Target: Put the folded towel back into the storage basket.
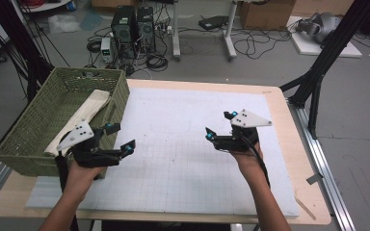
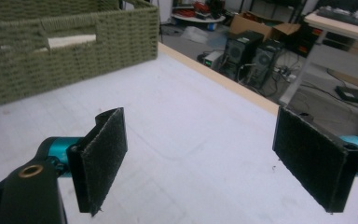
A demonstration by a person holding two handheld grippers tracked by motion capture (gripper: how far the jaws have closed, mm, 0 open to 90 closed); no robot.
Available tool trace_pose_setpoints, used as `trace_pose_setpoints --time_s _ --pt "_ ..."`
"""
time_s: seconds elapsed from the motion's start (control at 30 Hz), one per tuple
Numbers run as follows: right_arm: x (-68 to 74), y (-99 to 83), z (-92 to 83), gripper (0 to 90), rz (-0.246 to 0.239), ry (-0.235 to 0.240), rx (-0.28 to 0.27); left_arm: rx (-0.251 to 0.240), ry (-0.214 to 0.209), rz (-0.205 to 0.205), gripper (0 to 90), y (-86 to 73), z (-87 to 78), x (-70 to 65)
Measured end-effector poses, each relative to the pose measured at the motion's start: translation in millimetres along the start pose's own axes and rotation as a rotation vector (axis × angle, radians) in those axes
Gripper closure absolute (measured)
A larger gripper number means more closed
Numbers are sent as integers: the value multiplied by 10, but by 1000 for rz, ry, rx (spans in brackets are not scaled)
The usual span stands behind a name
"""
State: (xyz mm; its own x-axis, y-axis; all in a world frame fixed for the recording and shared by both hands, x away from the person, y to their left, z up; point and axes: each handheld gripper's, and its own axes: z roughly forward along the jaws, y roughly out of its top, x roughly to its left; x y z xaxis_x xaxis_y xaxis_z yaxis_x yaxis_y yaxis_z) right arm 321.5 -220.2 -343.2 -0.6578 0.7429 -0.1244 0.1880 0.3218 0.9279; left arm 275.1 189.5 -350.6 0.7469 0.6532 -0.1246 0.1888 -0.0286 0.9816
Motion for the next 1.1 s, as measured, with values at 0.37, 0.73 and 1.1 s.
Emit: trace_pose_setpoints --time_s 0.37,0.73,1.1 --pt "35 -532 -381 167 47 -89 18 36 -66 9 170 -187 254 -93" --pt "22 -870 -520 167 108 -130 46 66 -97 25 170 -364 450 -143" --pt "5 -1049 -548 167 121 -172 79 113 -109 26 171 -588 612 -160"
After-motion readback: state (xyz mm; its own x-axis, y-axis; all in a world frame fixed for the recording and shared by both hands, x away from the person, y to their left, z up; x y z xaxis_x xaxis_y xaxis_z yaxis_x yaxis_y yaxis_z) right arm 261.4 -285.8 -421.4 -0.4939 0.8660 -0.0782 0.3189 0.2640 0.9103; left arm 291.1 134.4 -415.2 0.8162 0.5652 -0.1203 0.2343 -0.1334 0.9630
